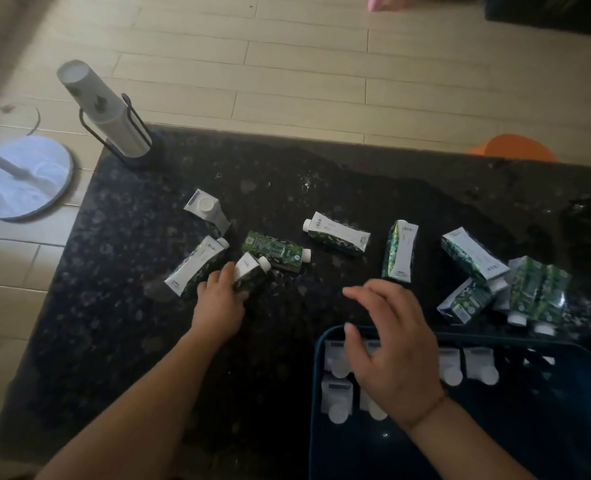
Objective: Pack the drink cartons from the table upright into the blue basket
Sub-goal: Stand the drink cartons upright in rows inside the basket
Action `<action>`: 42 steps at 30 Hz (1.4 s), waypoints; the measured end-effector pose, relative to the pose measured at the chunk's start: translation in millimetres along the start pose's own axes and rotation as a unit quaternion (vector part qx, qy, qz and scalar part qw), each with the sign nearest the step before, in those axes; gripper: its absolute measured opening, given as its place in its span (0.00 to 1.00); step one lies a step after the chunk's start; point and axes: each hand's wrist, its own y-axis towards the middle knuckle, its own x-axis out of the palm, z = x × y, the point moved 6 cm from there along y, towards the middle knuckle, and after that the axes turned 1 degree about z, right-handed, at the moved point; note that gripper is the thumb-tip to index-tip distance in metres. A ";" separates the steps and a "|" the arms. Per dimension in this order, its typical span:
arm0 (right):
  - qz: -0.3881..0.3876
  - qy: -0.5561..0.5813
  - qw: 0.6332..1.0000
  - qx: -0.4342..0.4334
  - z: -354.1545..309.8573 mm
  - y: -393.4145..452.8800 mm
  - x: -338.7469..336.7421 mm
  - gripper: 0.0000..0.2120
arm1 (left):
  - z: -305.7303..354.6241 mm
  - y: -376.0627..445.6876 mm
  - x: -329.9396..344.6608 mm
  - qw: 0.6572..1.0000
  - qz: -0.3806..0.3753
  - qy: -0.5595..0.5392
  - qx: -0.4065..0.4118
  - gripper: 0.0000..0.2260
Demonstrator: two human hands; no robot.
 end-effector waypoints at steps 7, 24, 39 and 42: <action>-0.229 0.192 0.953 0.041 -21.3 7.6 -21.8 0.52 | 88.4 -105.9 -64.9 0.839 -0.340 -0.393 0.158 0.29; -0.096 0.069 0.992 0.047 55.3 -119.4 -96.0 0.24 | 180.0 -145.3 18.6 0.963 -0.030 0.033 0.267 0.14; -0.152 -0.070 0.981 0.102 111.0 -147.0 18.8 0.36 | 141.1 -155.4 35.4 0.976 -0.009 -0.075 0.205 0.20; -0.141 -0.053 0.983 0.102 108.3 -146.9 22.4 0.36 | 142.4 -154.6 35.3 0.976 -0.014 -0.087 0.197 0.20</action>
